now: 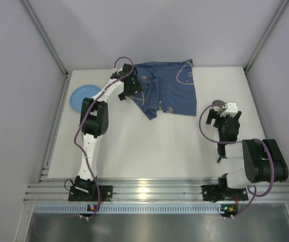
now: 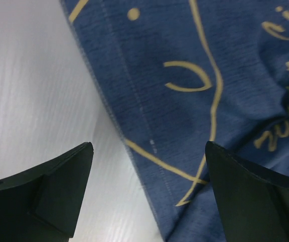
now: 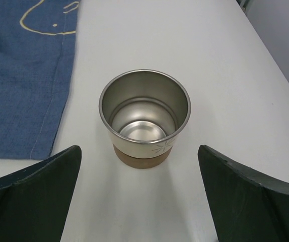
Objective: Set the dinner table for one person
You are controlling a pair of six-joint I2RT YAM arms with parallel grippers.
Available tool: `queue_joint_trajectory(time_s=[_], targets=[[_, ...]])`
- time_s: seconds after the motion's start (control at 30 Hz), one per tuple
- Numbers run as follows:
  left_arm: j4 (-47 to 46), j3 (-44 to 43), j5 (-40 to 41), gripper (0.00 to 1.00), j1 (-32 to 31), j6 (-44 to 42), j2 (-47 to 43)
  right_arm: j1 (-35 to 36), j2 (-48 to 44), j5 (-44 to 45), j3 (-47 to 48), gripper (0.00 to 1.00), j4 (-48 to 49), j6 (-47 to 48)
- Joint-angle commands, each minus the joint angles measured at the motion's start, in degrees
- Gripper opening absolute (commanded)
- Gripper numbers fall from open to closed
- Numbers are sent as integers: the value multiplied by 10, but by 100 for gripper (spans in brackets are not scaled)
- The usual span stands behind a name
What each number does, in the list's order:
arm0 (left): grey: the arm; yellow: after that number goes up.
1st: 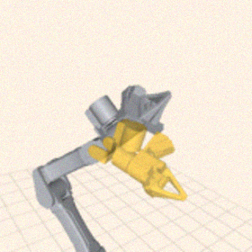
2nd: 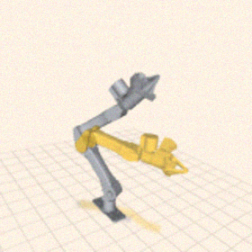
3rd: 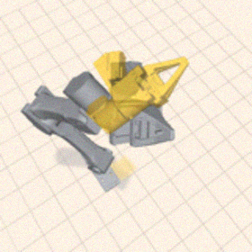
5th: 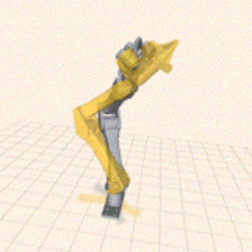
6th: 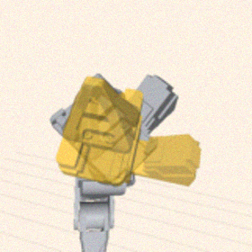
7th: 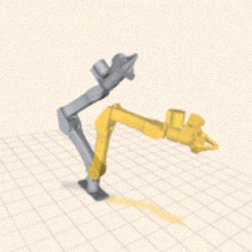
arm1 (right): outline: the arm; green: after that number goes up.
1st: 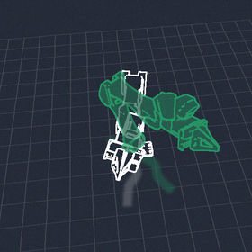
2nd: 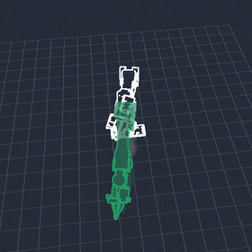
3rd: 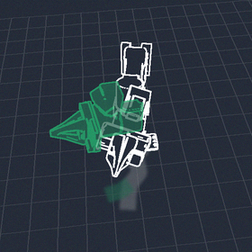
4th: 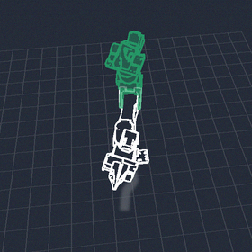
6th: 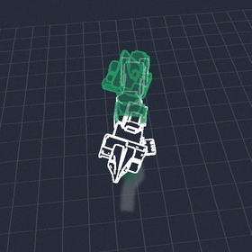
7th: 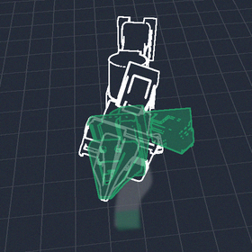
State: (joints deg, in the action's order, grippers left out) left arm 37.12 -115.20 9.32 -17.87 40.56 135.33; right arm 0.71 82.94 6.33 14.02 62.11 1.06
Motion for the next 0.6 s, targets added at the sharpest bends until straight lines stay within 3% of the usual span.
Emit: queue_joint_trajectory(time_s=[0.0,0.13,0.17,0.27,0.37,0.4,0.5,0.57], targets=[[47,-65,17,98,-6,5,34,18,-26,76,45,100,-47,-32],[63,-118,-17,86,-6,-7,93,25,-15,179,205,100,-337,-84],[61,-122,-35,75,-7,-7,99,25,-5,178,284,100,-447,-93],[50,-122,-55,58,-8,-13,113,27,7,125,361,100,-492,-85],[49,-119,-72,8,-8,-21,118,32,-16,106,388,100,-479,-111],[51,-118,-70,0,-8,-22,118,30,-16,115,391,100,-454,-155],[58,-108,-60,0,-2,-26,105,10,21,135,417,100,-494,-338],[59,-89,-54,0,3,-33,92,-1,80,-2,456,100,-493,-352]])
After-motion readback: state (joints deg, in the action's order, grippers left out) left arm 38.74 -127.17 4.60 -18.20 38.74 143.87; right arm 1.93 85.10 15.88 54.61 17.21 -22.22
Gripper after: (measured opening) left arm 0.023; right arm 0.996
